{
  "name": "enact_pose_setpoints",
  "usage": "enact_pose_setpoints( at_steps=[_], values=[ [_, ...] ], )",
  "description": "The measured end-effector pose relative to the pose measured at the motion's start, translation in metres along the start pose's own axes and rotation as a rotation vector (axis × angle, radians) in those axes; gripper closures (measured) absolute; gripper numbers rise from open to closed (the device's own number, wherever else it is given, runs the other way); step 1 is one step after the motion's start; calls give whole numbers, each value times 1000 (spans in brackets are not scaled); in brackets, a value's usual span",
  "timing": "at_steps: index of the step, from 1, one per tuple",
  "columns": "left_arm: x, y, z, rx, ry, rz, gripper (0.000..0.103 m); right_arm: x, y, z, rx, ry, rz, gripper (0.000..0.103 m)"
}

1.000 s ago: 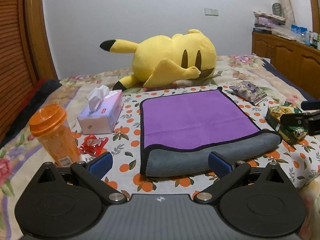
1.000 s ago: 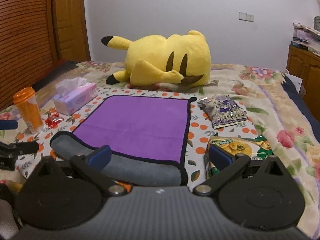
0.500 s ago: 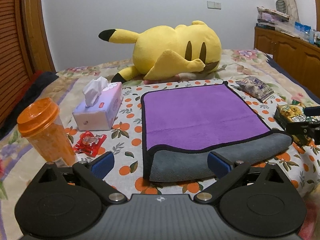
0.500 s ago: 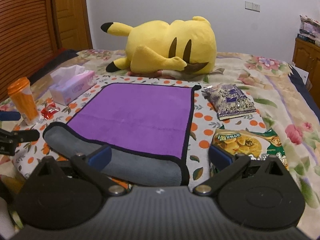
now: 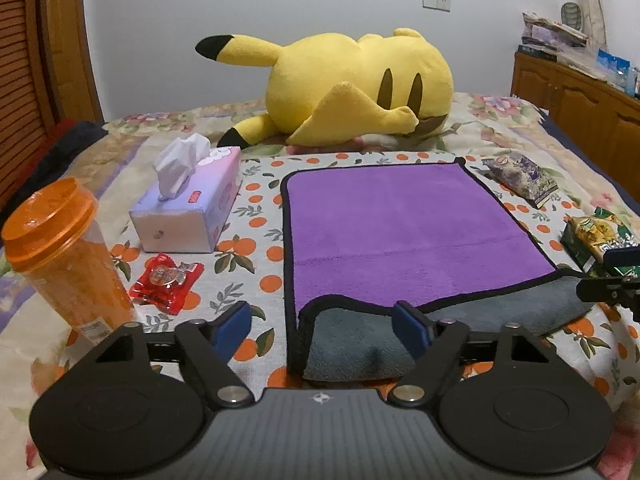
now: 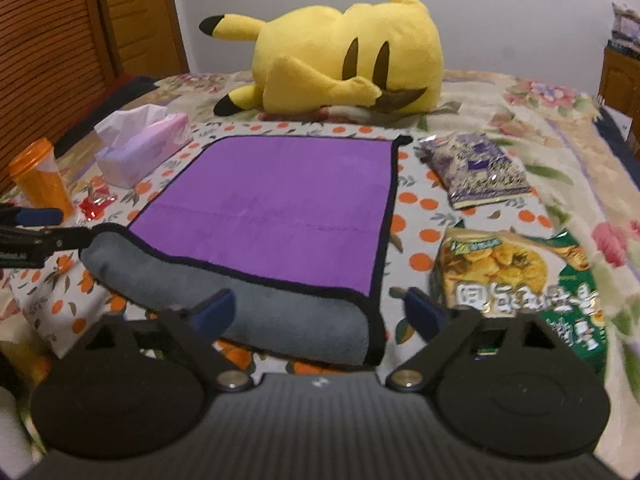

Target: Fold towel

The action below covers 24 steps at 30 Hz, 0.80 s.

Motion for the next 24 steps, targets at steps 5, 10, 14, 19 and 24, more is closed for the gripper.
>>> enact_pose_setpoints(
  at_steps=[5, 10, 14, 19, 24],
  values=[
    [0, 10, 0, -15, 13, -4, 35, 1, 5, -2, -17, 0, -1, 15],
    [-1, 17, 1, -28, 10, -17, 41, 4, 10, -2, -29, 18, 0, 18],
    [-2, 23, -2, -43, 5, -26, 45, 6, 15, -4, -42, 19, -4, 20],
    [-2, 29, -6, -67, -9, -48, 50, 9, 22, -7, -70, 16, -13, 25],
    [2, 33, -13, -99, 1, -51, 52, 9, 26, -12, -96, 7, -26, 30]
  ],
)
Point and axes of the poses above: each gripper's, at about its wrist camera, not at the fingertips, and y roughly the way its jaws point, x to its right, z to its top, the point moved 8 cm from there along y, roughly the way its jaws point, and after that the axes turned 15 degrees about y, right-handed, at the moved point
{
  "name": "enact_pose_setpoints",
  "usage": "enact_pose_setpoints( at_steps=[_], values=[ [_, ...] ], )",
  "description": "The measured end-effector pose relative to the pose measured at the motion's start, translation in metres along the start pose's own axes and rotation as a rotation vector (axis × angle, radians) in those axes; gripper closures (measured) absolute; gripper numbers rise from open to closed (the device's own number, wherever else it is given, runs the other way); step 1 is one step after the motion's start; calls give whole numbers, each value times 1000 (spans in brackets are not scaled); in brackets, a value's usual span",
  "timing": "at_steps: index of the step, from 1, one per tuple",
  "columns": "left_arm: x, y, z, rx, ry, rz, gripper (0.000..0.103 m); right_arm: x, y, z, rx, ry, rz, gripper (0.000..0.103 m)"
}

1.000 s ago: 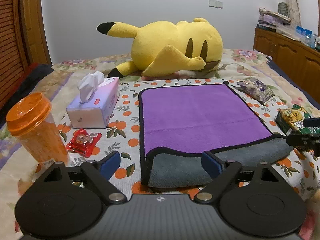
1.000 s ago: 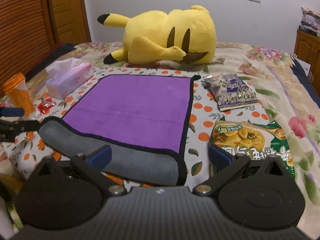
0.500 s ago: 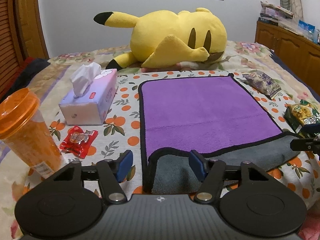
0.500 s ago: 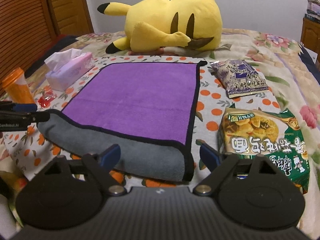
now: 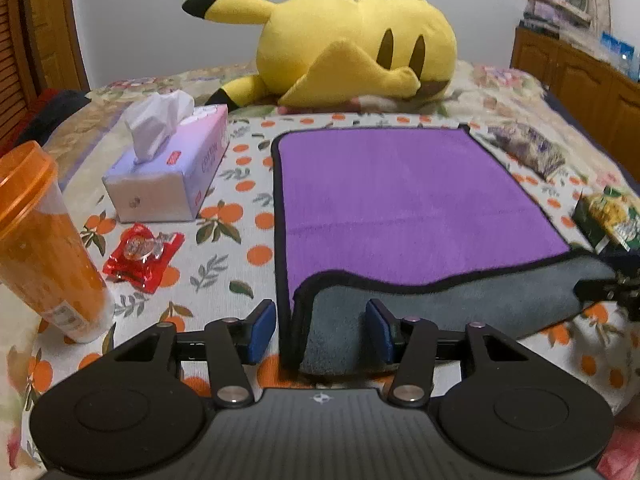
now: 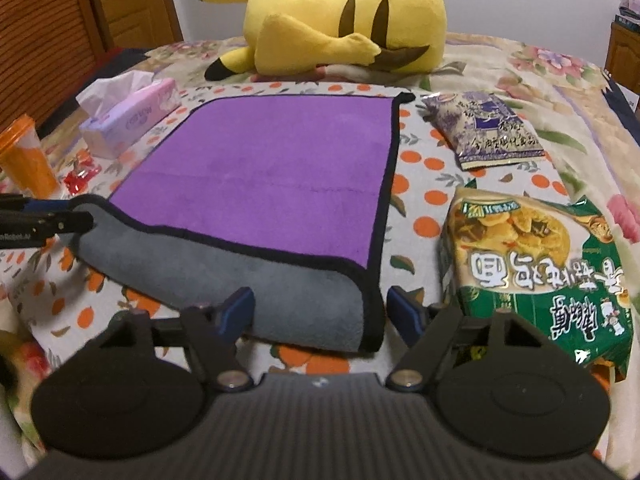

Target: Fold towel

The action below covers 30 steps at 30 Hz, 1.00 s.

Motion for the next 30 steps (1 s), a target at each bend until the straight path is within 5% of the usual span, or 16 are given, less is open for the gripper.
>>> enact_pose_setpoints(
  at_steps=[7, 20, 30],
  values=[
    [2, 5, -8, -38, 4, -8, 59, 1, 0, -1, -18, 6, 8, 38],
    [10, -4, -1, 13, 8, -56, 91, 1, -2, 1, 8, -35, 1, 97],
    [11, -20, 12, 84, 21, -39, 96, -2, -14, 13, 98, -43, 28, 99]
  ],
)
Point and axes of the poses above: each gripper's, at about its wrist camera, not at the fingertips, and y roughly the way its jaws point, x to its right, z to its top, the point moved 8 cm from there along y, roughly the way its jaws point, and after that the axes turned 15 degrees about y, right-handed, at the moved point
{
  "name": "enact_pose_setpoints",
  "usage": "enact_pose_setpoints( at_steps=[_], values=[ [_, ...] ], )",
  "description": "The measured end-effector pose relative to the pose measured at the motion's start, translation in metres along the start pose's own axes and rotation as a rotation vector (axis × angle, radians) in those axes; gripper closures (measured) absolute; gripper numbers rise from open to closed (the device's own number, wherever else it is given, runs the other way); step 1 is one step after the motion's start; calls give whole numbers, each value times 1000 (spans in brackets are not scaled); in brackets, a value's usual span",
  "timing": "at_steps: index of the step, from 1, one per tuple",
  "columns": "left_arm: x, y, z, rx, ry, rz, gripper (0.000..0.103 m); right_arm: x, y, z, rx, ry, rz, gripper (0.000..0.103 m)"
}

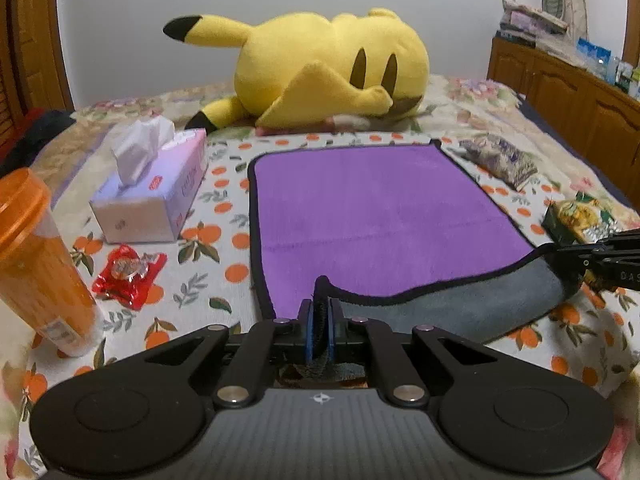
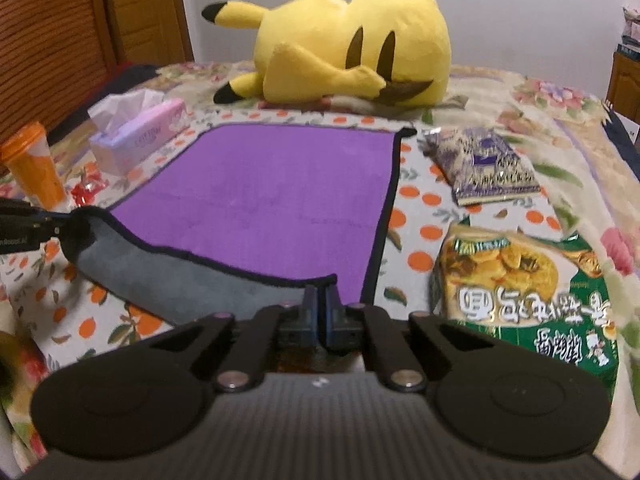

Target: Fold towel

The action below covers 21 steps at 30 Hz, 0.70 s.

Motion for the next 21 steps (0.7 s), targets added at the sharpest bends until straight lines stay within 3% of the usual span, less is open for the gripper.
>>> enact_pose_setpoints(
  at_steps=[8, 21],
  values=[
    [-5, -16, 13, 85, -13, 39, 97, 1, -11, 14, 80, 8, 15, 99],
    [-10, -31, 25, 156, -37, 49, 97, 1, -20, 29, 154, 11, 30, 99]
  ],
)
Point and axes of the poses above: each gripper's, at about its wrist camera, not at the fingertips, and y roughly the way its jaws point, x to its right, z to its top, the point moved 8 cm from there along y, roughly the way its jaws point, and after that the axes turned 15 degrees about y, right-handed, at the moved point
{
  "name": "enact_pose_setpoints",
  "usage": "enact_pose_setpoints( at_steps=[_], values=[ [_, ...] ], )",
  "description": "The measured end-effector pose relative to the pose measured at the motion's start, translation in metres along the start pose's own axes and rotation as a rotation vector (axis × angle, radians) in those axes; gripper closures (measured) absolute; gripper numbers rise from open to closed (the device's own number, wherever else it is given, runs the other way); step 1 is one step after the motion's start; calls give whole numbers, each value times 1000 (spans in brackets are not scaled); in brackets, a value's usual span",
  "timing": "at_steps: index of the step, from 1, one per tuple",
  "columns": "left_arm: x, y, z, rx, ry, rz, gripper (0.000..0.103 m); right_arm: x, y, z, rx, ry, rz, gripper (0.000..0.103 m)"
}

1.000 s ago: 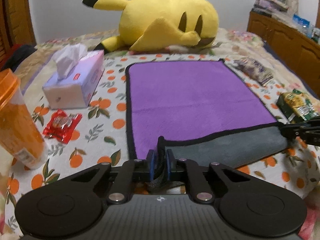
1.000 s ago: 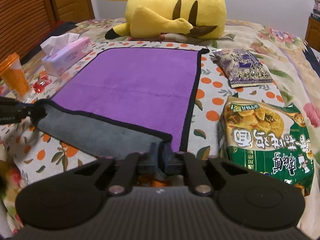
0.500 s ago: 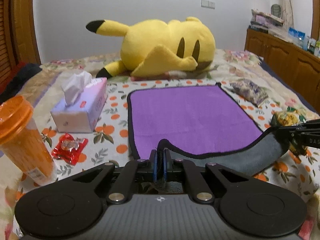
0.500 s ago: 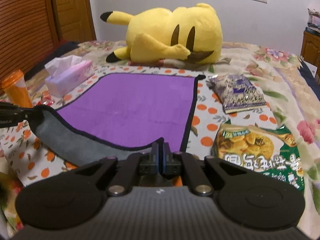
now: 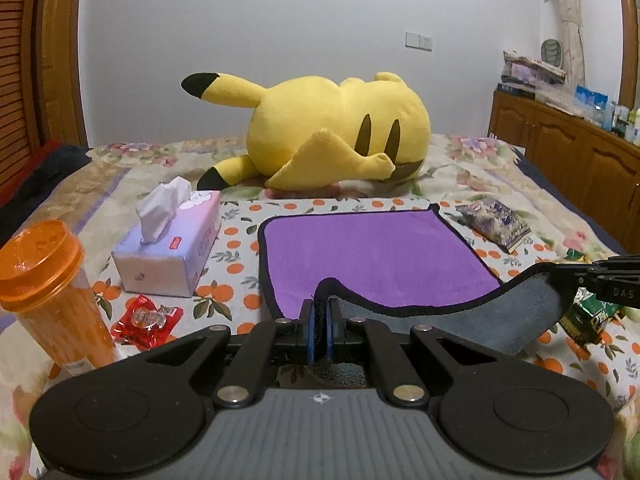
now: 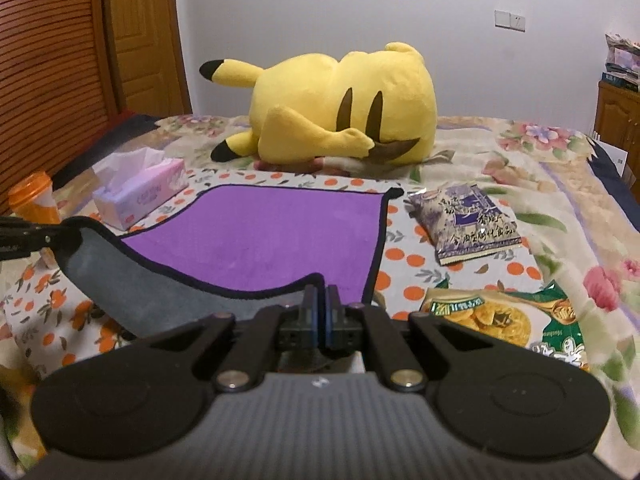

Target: Fold towel

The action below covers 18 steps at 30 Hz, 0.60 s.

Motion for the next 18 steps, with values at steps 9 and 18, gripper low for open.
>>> enact_pose_setpoints(
  at_steps=[9, 18],
  values=[
    [-5, 2, 6, 21, -8, 7, 97, 6, 7, 6, 22, -7, -1, 99],
    [-9, 18, 6, 10, -2, 11, 97, 7, 24, 7, 11, -55, -14, 99]
  ],
)
Point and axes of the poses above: each gripper's, at about its wrist camera, not at the fingertips, and y roughly the way its jaws point, x to its right, z to its top, the point moved 8 cm from there along y, roughly the way its jaws point, and after that the axes turned 15 degrees about y, right-handed, at the moved point
